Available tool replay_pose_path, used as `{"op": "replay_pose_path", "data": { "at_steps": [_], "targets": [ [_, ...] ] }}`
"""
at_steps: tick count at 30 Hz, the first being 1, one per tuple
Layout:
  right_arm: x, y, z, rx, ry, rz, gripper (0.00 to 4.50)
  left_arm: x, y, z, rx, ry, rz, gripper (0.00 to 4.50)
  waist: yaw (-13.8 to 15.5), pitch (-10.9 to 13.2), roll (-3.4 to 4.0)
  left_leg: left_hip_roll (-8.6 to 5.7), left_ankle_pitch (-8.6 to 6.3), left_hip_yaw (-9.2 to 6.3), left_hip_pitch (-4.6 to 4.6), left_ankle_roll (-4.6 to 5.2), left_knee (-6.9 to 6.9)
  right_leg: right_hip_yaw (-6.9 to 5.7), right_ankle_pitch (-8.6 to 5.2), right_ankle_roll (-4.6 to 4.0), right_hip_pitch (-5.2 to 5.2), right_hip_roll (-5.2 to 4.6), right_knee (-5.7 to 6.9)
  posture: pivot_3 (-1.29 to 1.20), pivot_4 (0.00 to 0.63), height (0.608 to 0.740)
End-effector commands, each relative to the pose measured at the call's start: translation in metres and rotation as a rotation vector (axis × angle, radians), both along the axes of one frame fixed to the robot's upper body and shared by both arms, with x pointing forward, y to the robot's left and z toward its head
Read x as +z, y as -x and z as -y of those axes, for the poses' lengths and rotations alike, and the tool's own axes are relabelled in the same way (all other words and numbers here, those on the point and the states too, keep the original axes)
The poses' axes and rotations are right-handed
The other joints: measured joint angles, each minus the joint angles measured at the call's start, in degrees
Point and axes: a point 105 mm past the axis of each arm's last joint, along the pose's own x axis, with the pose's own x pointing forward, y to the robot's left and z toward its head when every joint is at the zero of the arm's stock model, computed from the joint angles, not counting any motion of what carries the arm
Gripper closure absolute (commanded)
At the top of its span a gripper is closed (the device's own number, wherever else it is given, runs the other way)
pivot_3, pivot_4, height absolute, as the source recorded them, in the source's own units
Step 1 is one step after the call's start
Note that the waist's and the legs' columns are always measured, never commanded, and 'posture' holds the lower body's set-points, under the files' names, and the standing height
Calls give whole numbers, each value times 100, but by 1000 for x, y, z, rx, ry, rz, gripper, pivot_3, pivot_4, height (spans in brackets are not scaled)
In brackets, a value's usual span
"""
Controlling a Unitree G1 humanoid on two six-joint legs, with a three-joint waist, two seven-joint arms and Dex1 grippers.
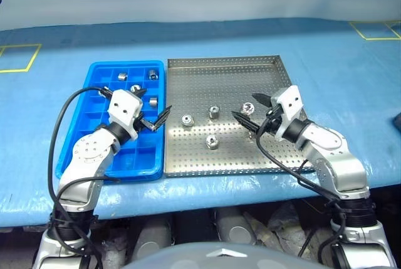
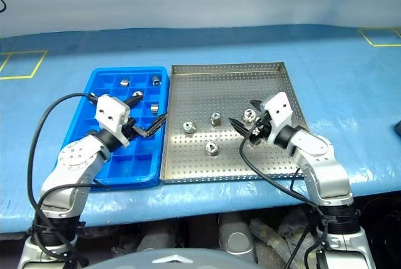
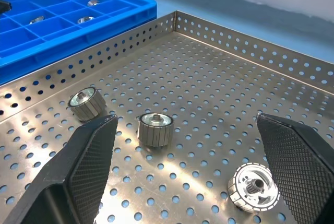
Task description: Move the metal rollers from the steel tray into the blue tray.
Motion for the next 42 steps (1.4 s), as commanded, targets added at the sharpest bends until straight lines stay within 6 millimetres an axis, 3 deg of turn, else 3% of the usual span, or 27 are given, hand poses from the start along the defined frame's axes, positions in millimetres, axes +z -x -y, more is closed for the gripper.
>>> {"op": "replay_pose_path", "data": {
  "at_steps": [1, 24, 33, 42],
  "targets": [
    [14, 3, -2, 27, 2, 39, 26, 13, 1, 6, -32, -5, 52, 0, 1, 0, 0, 0, 0, 0, 0, 0, 0, 0, -2, 3, 0, 1, 0, -208, 150, 740],
    [13, 5, -10, 46, 2, 46, 26, 9, -1, 18, -104, -36, 17, 0, -6, 0, 0, 0, 0, 1, 0, 0, 1, 0, -2, 3, 1, 4, 0, -216, 150, 740],
    [16, 10, -15, 77, 16, 66, 26, 0, -9, 16, -53, -30, -36, 0, -23, 0, 0, 0, 0, 0, 0, 0, 1, -1, -2, 3, 1, 5, 0, -225, 150, 740],
    [16, 11, -19, 88, 22, 74, 26, 8, -16, 23, -64, -38, -59, 0, -31, 0, 0, 0, 0, 0, 0, 0, 1, -1, -2, 3, 1, 5, 0, -231, 150, 740]
  ]
}}
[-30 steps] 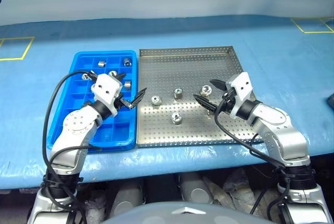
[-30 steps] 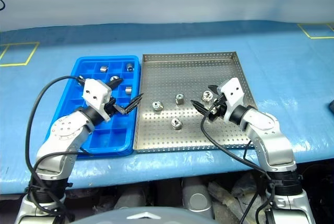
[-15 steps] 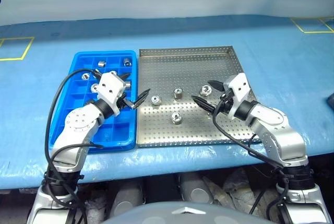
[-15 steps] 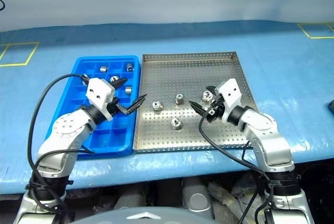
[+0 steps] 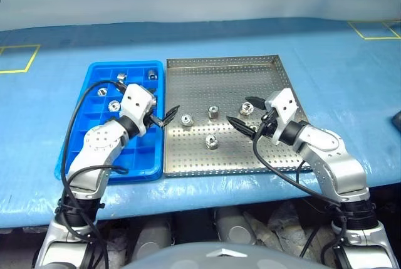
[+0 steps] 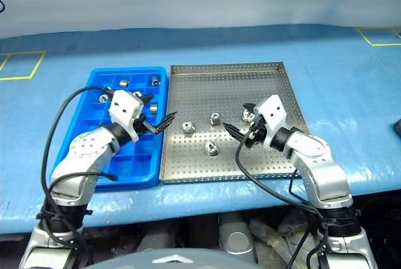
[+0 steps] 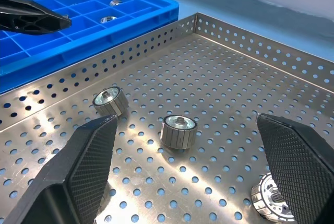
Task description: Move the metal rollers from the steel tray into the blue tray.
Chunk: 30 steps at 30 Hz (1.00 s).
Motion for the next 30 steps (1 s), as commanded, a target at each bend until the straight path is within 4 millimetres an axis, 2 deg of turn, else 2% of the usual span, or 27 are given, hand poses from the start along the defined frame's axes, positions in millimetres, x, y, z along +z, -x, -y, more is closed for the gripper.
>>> {"op": "replay_pose_path", "data": {
  "at_steps": [1, 7, 11, 16, 29, 30],
  "targets": [
    [14, 3, -5, 25, 5, 67, 26, 11, -2, 11, -36, 5, -1, 0, -1, 0, 0, 0, 0, 0, 0, 0, 0, -1, 0, 0, 0, 0, 0, -231, 150, 740],
    [13, 3, -7, 25, 16, 76, 26, -3, -1, 31, -136, -105, -150, 0, -34, 0, -1, -3, 0, -2, 0, 1, 2, -2, -1, 1, 3, 12, -1, -236, 150, 740],
    [13, 4, -8, 24, 15, 84, 26, -17, -12, 39, -127, -135, -258, 0, -85, 0, 0, -3, -1, -3, 0, 1, 2, -3, 0, 1, 2, 12, 0, -252, 150, 740],
    [12, 7, -7, 14, 14, 89, 26, -31, -24, 40, -85, -199, -320, 0, -167, 0, 0, -3, -1, -2, 1, 1, 1, 0, 0, 1, 0, 13, 1, -277, 150, 740],
    [11, 9, -5, -4, 14, 98, 26, -50, -34, 44, -91, -308, -392, 0, -272, 0, 0, -3, 0, -1, -10, -1, 2, 4, 0, 2, -13, 0, 8, -284, 150, 740],
    [11, 8, -5, -5, 13, 100, 7, -51, -35, 44, -89, -309, -399, 183, -269, 0, 0, -3, 0, -1, -10, -1, 2, 4, 0, 2, -13, 0, 8, -284, 150, 740]
  ]
}}
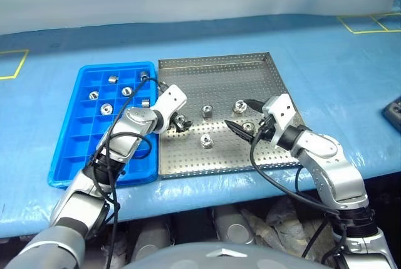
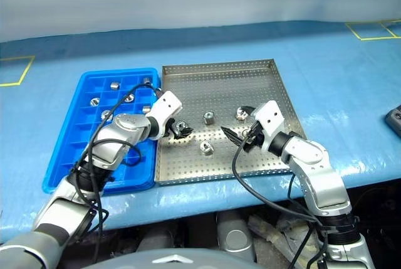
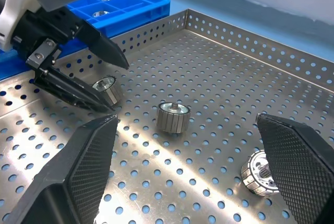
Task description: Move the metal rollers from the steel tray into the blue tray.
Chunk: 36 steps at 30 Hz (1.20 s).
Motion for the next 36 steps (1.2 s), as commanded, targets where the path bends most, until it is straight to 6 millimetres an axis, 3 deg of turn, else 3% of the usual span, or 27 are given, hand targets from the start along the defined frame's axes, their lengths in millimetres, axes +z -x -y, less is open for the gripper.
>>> {"op": "replay_pose_path", "data": {
  "at_steps": [1, 5, 12, 17, 26, 31, 36],
  "targets": [
    [13, 0, 0, -3, -6, 63, 0, 4, -6, 2, 1, -11, 9, 386, 4, 0, 0, 0, 0, 0, 0, 0, 0, -1, 0, 0, 0, 0, 0, -284, 150, 740],
    [13, -1, 0, -10, -7, 68, 0, 1, -6, 2, -1, -14, -7, 1541, 2, 0, 1, 0, 0, 0, 0, 0, 1, 0, 0, 1, 1, 1, 0, -286, 150, 740],
    [14, -2, 0, -15, -8, 76, 0, 0, -5, 1, -11, -15, -16, 1541, -3, 0, 1, 0, 0, 1, -4, -1, 0, 3, 0, 0, -6, -5, 2, -284, 150, 740],
    [14, -3, 0, -16, -6, 81, 0, 1, -4, 1, -15, -3, -16, 2777, -4, -1, 1, 0, 0, 2, -4, -1, 0, 5, 1, 0, -7, -5, 2, -279, 150, 740],
    [14, -5, -2, -13, -6, 87, 0, 5, -1, -1, -20, 21, -6, 2812, -18, -1, 1, 2, 0, 3, -4, -1, 0, 7, 1, 0, -9, -6, 5, -275, 150, 740],
    [15, -4, -5, -4, -10, 94, 0, 31, 0, 0, -16, 153, 51, 2812, -37, 0, 1, 2, 0, 4, -13, -2, 0, 8, 7, -10, -20, -10, 6, -275, 150, 740],
    [15, -4, -14, 9, -17, 100, 0, 61, 0, -35, 106, 236, 144, 2812, -58, -1, 2, 4, 0, 3, -19, -4, 1, 8, 17, -25, -28, -12, 7, -267, 150, 740]
  ]
}}
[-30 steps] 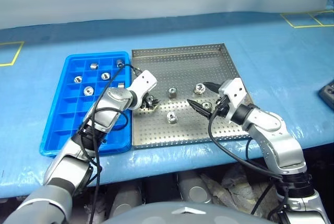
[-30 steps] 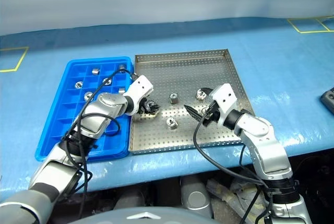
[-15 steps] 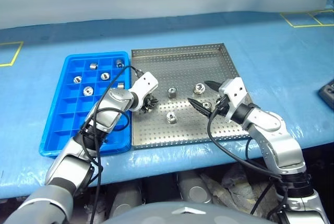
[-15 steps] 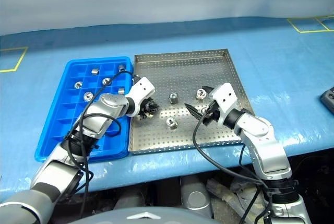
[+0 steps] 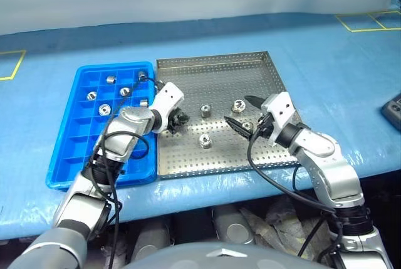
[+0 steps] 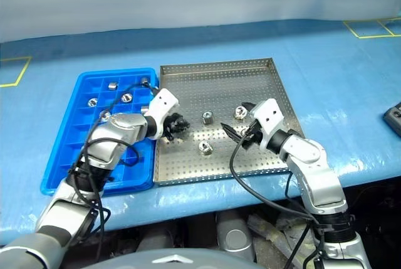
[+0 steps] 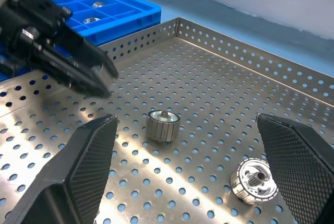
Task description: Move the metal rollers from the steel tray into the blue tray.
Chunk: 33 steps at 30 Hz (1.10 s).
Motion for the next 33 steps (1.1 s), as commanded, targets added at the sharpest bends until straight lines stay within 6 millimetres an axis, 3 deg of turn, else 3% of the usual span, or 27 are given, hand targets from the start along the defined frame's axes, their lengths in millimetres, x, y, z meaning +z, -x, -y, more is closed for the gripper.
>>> {"op": "replay_pose_path", "data": {
  "at_steps": [1, 4, 8, 14, 23, 28, 33],
  "targets": [
    [11, -1, -11, 17, -8, 58, 0, 27, 2, -26, 80, 23, 98, 2812, -35, -1, 1, 1, -1, 0, 1, -1, 0, 0, 0, 0, 0, 1, 0, -267, 150, 740],
    [5, 4, -31, 106, -5, 36, 0, 30, 12, -58, 170, -35, 131, 2812, -83, -1, 2, 3, -1, 0, 3, -4, -1, 0, 0, 0, 0, 2, 2, -232, 150, 740],
    [4, 6, -42, 180, -22, 16, 0, 31, 27, -94, 298, -92, 145, 2812, -57, 0, 1, 3, -1, -2, 2, -4, 0, -1, 0, -1, 0, 2, 1, -181, 150, 740],
    [2, 3, -52, 253, -5, -4, 0, 39, 45, -139, 536, -144, 204, 2812, 247, 1, -1, 2, 1, -13, 3, -9, -1, -12, 2, -6, 2, 1, 0, -105, 150, 740],
    [1, 8, -68, 357, -7, -25, 0, 43, 53, -173, 812, -148, 257, 2812, 779, 0, -3, 2, 2, -25, 2, -19, -1, -28, 1, -12, 4, -1, -2, -55, 150, 740],
    [1, 9, -70, 367, -6, -26, 0, 36, 51, -180, 892, -138, 251, 2812, 893, -2, -6, 0, 5, -39, 1, -27, 0, -45, -1, -16, 10, -4, -3, -54, 150, 740],
    [1, 9, -68, 362, 0, -25, 0, 31, 42, -176, 892, -102, 243, 2812, 896, -2, -6, -1, 10, -53, -1, -37, -1, -60, -2, -20, 13, -5, -2, -58, 150, 740]
  ]
}}
